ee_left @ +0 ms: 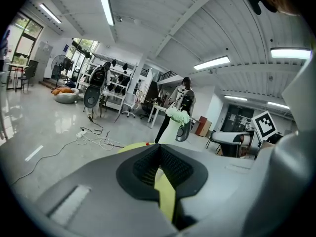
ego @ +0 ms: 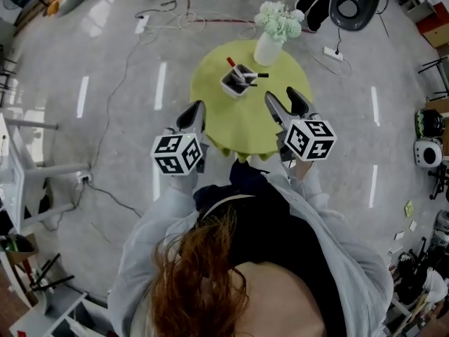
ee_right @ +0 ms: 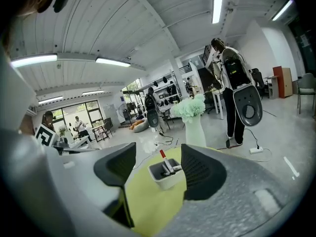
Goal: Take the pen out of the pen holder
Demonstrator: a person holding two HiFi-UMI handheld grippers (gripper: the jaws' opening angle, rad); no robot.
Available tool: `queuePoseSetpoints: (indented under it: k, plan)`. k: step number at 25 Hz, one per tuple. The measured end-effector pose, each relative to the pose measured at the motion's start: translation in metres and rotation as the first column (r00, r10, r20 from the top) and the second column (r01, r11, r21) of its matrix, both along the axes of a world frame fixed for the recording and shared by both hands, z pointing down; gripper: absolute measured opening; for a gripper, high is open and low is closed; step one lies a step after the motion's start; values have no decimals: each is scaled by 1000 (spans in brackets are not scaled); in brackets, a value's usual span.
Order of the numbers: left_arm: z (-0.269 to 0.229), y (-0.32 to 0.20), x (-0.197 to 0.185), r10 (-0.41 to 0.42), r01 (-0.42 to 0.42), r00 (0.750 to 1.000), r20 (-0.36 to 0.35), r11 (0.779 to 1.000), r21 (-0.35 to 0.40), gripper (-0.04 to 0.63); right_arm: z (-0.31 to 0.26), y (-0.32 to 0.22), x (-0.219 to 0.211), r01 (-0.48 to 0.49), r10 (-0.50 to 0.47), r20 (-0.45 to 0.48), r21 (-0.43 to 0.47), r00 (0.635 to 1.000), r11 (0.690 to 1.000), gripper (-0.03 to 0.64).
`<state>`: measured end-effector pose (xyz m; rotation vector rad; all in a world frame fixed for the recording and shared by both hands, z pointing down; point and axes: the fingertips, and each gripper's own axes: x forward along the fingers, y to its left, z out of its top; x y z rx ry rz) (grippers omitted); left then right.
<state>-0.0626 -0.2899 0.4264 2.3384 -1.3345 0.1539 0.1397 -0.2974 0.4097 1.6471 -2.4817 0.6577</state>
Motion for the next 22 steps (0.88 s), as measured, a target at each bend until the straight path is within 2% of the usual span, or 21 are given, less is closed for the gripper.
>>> queuePoseSetpoints:
  k: [10, 22]
  plan:
    - [7, -48, 16, -71, 71, 997, 19, 997, 7, 14, 20, -58, 19, 70, -70, 18, -19, 997, 997, 287]
    - [34, -25, 10, -130, 133, 991, 40, 989, -66, 14, 65, -50, 10, 141, -135, 54, -121, 989, 983, 287]
